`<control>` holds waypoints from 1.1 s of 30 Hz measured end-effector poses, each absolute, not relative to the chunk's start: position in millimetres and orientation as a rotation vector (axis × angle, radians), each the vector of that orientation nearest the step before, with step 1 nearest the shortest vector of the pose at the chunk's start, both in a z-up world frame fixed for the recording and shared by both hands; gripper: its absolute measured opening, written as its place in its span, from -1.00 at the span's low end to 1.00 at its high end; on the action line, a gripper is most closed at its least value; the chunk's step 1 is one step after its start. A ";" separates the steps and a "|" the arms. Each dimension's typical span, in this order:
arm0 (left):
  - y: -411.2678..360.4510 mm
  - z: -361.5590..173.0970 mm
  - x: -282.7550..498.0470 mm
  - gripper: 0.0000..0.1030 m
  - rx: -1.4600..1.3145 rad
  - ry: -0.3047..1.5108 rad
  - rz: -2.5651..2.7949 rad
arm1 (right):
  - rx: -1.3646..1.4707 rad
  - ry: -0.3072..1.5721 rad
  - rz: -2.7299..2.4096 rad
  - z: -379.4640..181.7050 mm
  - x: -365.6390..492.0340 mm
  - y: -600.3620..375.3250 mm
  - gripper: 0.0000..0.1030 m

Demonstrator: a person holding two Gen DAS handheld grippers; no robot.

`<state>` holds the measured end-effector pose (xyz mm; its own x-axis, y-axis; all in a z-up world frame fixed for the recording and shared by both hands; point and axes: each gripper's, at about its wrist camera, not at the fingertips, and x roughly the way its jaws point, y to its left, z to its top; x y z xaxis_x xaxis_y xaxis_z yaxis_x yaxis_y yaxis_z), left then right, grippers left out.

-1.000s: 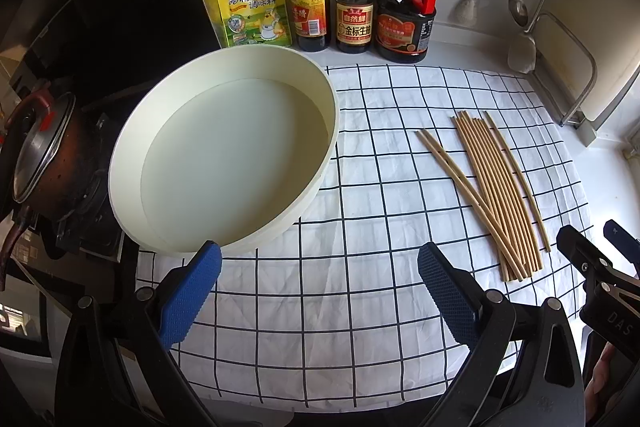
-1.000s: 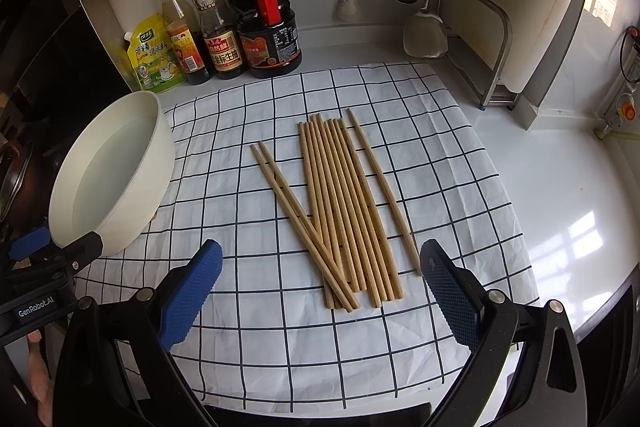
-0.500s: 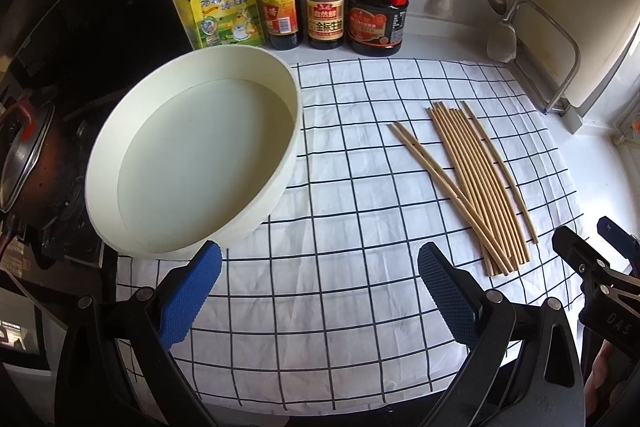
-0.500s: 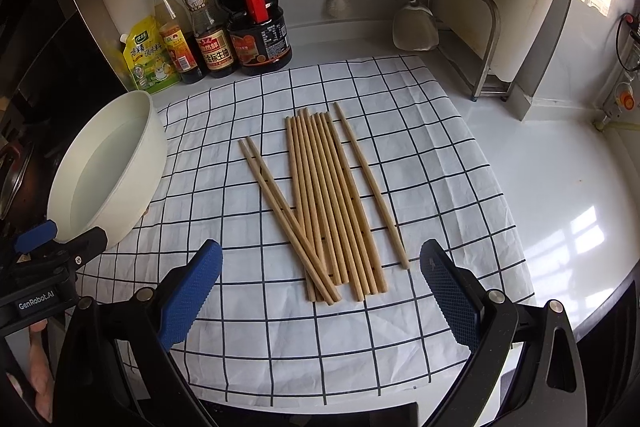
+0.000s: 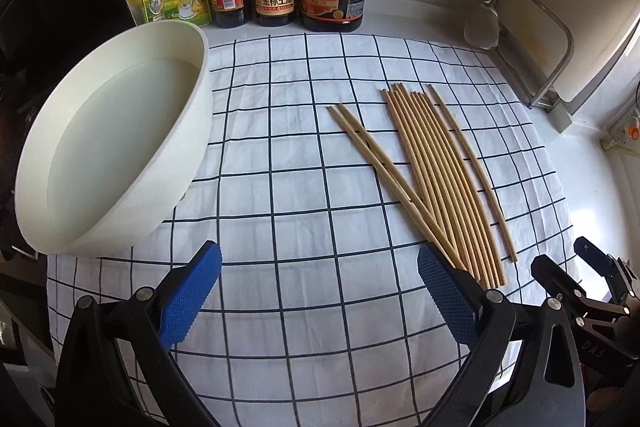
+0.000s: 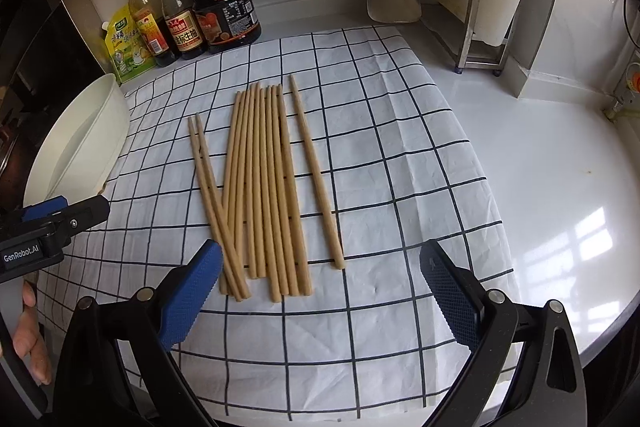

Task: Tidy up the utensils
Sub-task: 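Lower the left tool onto one wooden chopstick and close it while the right tool grasps another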

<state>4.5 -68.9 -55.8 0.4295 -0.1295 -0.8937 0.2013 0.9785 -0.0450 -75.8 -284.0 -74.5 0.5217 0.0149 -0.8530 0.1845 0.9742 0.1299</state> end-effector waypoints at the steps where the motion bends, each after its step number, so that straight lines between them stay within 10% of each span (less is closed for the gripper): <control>1: -73.3 -59.6 5.9 0.88 0.074 1.112 -0.196 | 0.218 1.020 -0.096 -78.0 -72.7 -287.2 0.83; 33: -103.5 -123.7 48.6 0.88 -0.075 1.169 -0.069 | 0.073 1.031 -0.070 -127.9 -4.1 -303.1 0.83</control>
